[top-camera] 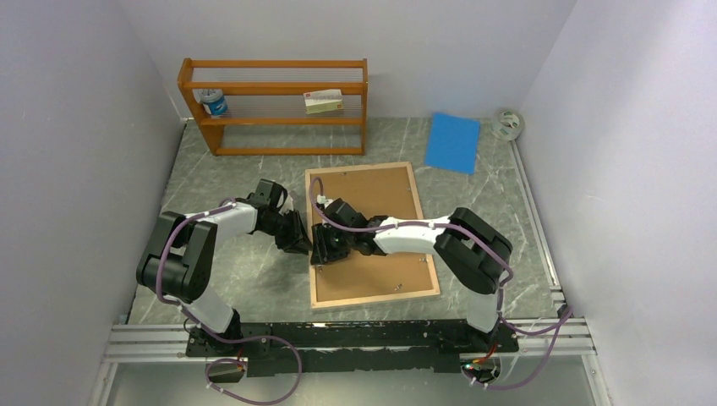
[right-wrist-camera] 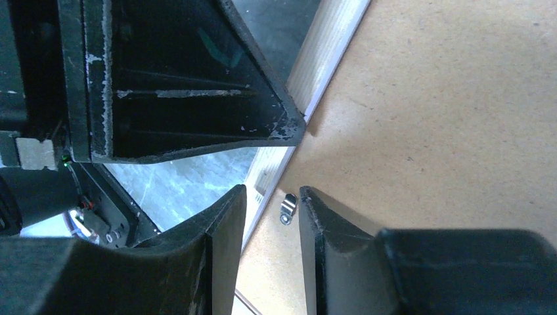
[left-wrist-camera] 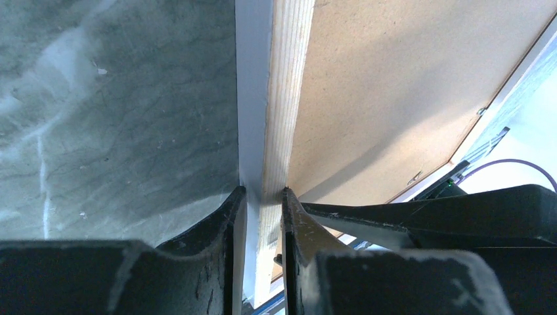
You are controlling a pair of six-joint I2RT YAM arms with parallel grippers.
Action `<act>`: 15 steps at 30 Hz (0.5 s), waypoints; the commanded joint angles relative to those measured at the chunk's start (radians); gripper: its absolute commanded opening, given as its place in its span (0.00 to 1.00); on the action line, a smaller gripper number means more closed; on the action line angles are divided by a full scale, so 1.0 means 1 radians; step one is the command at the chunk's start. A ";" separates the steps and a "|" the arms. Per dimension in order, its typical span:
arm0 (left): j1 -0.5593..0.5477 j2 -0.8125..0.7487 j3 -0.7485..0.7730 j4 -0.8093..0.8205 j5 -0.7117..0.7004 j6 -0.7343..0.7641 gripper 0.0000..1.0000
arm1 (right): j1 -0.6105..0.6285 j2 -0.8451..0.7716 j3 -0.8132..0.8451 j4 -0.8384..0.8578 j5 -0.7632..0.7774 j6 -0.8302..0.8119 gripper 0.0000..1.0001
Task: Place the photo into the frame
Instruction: Install the photo frame at the center of the board.
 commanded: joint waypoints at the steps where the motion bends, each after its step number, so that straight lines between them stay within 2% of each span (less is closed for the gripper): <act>1: -0.004 0.009 0.021 -0.011 0.002 0.010 0.05 | 0.010 0.026 -0.014 0.017 -0.063 -0.042 0.38; 11: -0.004 0.009 0.020 -0.012 -0.004 0.010 0.05 | 0.021 0.031 -0.021 0.054 -0.158 -0.067 0.36; 15: -0.004 0.007 0.022 -0.012 -0.005 0.007 0.05 | 0.020 0.033 -0.022 0.042 -0.149 -0.070 0.36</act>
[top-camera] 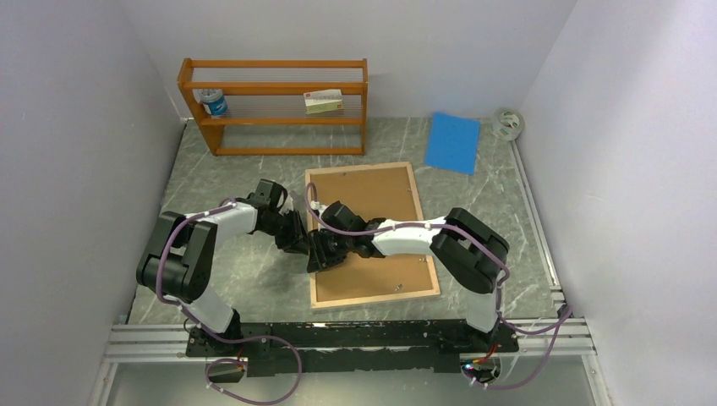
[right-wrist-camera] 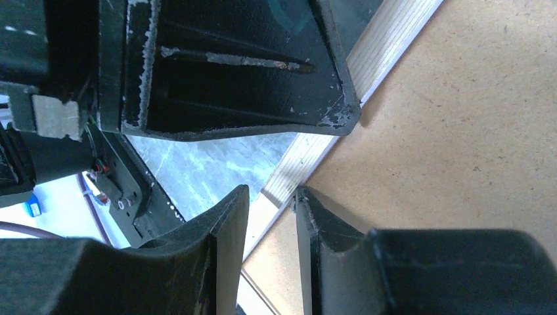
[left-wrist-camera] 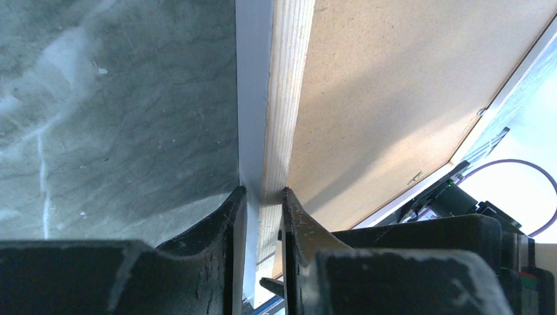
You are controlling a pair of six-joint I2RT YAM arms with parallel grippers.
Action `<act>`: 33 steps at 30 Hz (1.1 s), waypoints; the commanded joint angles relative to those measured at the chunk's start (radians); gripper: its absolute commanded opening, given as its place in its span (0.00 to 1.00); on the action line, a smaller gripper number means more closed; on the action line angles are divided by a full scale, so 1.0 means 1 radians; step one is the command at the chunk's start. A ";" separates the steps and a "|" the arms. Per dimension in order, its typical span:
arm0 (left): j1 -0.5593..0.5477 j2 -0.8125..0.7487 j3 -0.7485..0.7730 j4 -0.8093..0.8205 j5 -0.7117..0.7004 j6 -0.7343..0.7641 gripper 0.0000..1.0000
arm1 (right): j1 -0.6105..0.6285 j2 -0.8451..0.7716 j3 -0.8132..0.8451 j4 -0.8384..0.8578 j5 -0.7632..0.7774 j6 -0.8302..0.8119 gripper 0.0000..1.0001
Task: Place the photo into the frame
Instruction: Install the photo frame at the center of the board.
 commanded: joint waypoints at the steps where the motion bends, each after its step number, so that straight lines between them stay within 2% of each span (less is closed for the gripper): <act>1: -0.004 0.006 0.022 -0.013 -0.006 0.007 0.05 | 0.008 0.014 -0.011 -0.006 -0.019 -0.028 0.36; 5: -0.005 0.002 0.025 -0.018 -0.010 0.005 0.05 | 0.010 -0.013 -0.003 -0.035 0.056 -0.010 0.40; 8: -0.004 -0.011 0.029 -0.026 -0.019 0.002 0.10 | 0.005 -0.069 0.003 -0.041 0.142 0.011 0.43; 12: -0.004 -0.033 0.042 -0.047 -0.054 -0.010 0.22 | -0.010 -0.161 -0.017 -0.019 0.253 0.027 0.46; 19: 0.001 -0.064 0.078 -0.067 -0.077 -0.024 0.47 | -0.115 -0.294 -0.135 0.043 0.292 0.134 0.47; 23: 0.013 -0.072 0.128 -0.086 -0.111 -0.015 0.67 | -0.189 -0.257 -0.056 -0.031 0.312 0.203 0.48; 24: 0.016 -0.073 0.134 -0.088 -0.126 -0.009 0.69 | -0.207 -0.222 -0.023 -0.057 0.312 0.210 0.48; 27: 0.036 -0.051 0.152 -0.073 -0.145 0.005 0.69 | -0.246 -0.147 0.055 -0.054 0.277 0.207 0.48; 30: 0.056 0.006 0.176 -0.059 -0.146 0.009 0.62 | -0.274 -0.064 0.147 -0.048 0.237 0.178 0.47; 33: 0.078 0.063 0.193 -0.014 -0.090 -0.001 0.56 | -0.301 0.024 0.231 -0.049 0.186 0.174 0.46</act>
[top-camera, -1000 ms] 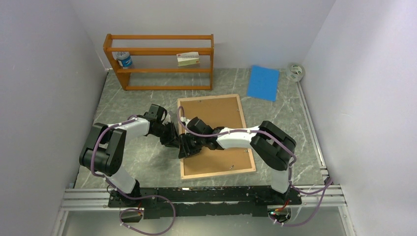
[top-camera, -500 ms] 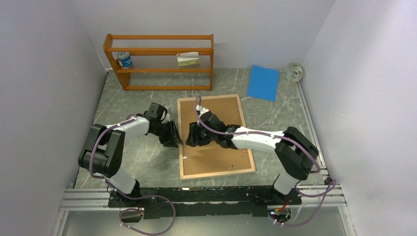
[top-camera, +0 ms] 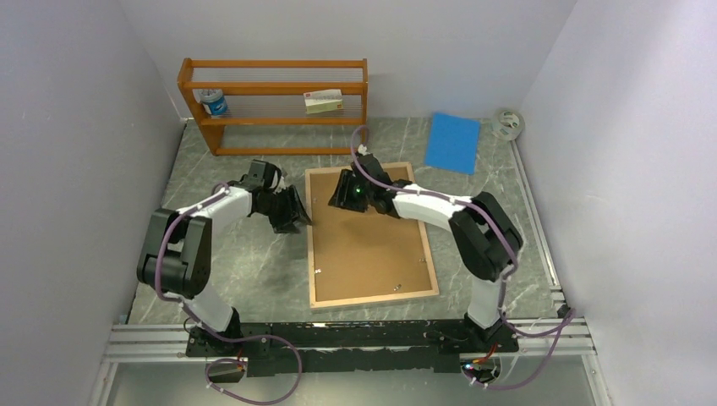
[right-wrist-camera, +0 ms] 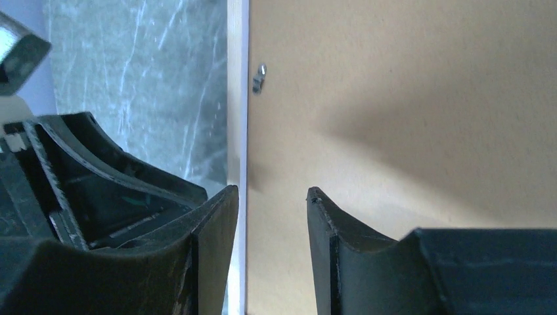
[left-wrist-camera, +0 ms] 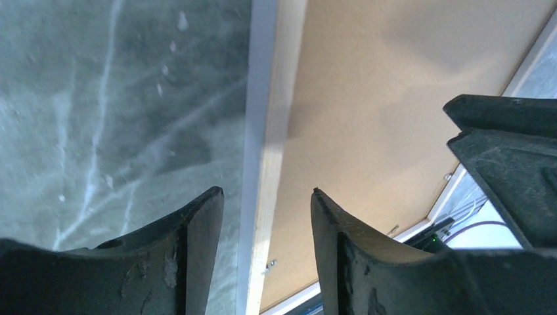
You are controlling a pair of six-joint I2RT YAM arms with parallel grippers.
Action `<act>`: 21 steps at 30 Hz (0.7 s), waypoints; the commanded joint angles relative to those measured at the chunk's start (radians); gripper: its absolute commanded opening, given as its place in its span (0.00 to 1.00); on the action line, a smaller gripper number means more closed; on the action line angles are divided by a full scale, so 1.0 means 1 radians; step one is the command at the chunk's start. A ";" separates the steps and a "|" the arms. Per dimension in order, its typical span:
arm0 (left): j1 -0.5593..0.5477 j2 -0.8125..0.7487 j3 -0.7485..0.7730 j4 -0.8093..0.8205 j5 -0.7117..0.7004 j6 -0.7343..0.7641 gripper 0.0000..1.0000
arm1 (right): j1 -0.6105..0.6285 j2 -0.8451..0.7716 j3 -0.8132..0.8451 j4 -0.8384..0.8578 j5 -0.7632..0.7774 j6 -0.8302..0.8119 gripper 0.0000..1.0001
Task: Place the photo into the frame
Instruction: Install the photo frame at the center of the board.
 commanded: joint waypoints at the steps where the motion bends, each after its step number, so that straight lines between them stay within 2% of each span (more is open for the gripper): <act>1: 0.029 0.078 0.049 0.060 0.045 0.007 0.54 | -0.028 0.097 0.132 0.023 -0.068 -0.003 0.46; 7: 0.033 0.166 0.098 0.096 0.131 0.023 0.49 | -0.039 0.234 0.220 0.095 -0.134 0.007 0.44; 17: 0.035 0.225 0.113 0.050 0.123 0.077 0.30 | -0.037 0.384 0.335 0.139 -0.199 0.022 0.40; 21: 0.035 0.236 0.112 0.050 0.116 0.076 0.26 | -0.038 0.401 0.337 0.154 -0.225 0.024 0.38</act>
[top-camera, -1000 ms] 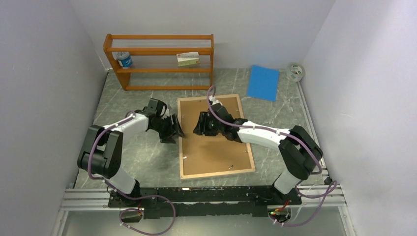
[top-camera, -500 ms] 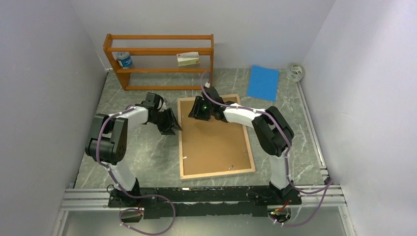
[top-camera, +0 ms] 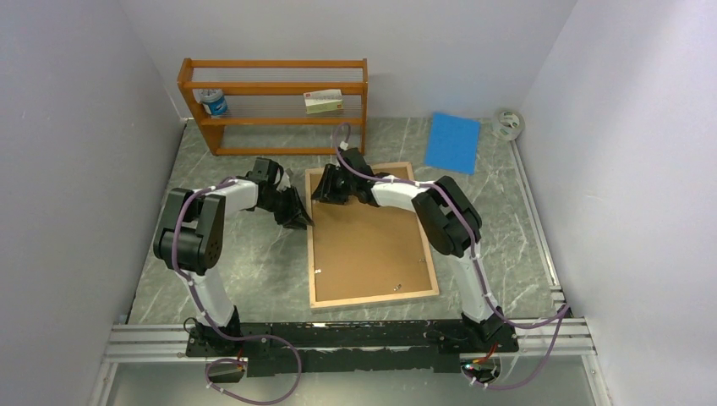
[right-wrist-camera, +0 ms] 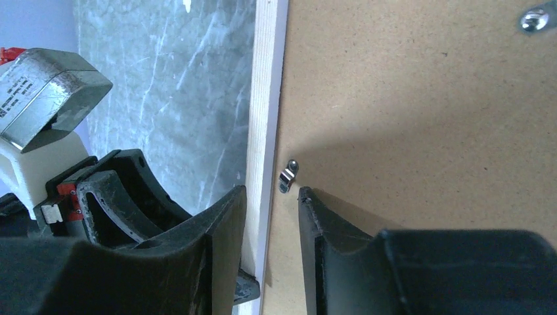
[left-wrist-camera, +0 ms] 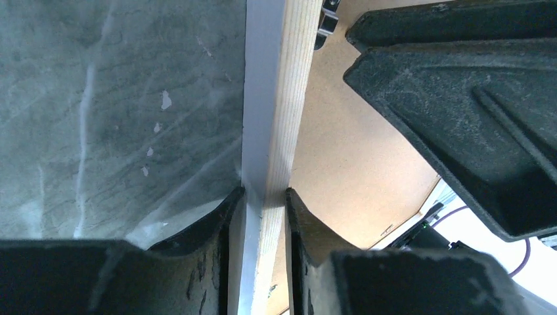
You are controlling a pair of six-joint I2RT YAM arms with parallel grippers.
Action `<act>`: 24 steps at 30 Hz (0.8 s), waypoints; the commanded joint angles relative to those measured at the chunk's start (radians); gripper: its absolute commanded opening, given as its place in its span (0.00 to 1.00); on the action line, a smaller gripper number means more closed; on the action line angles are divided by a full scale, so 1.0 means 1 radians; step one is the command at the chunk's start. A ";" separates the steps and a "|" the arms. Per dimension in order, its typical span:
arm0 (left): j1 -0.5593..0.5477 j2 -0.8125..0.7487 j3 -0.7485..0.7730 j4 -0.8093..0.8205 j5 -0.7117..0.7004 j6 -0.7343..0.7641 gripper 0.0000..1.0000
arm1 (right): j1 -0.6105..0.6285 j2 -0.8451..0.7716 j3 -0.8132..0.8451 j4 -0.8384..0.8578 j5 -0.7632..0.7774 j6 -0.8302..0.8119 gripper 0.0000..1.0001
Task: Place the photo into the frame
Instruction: Install the photo frame at the center of the board.
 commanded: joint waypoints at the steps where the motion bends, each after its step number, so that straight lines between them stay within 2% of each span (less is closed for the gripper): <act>1: -0.001 0.029 0.019 -0.005 -0.005 0.027 0.25 | 0.001 0.022 0.022 0.043 -0.035 0.005 0.38; 16: 0.000 0.057 0.026 -0.006 0.020 0.016 0.23 | -0.001 0.081 0.039 0.119 -0.053 0.060 0.38; 24: 0.000 0.053 0.042 -0.026 0.014 0.032 0.23 | -0.001 0.046 0.019 0.145 -0.024 0.053 0.40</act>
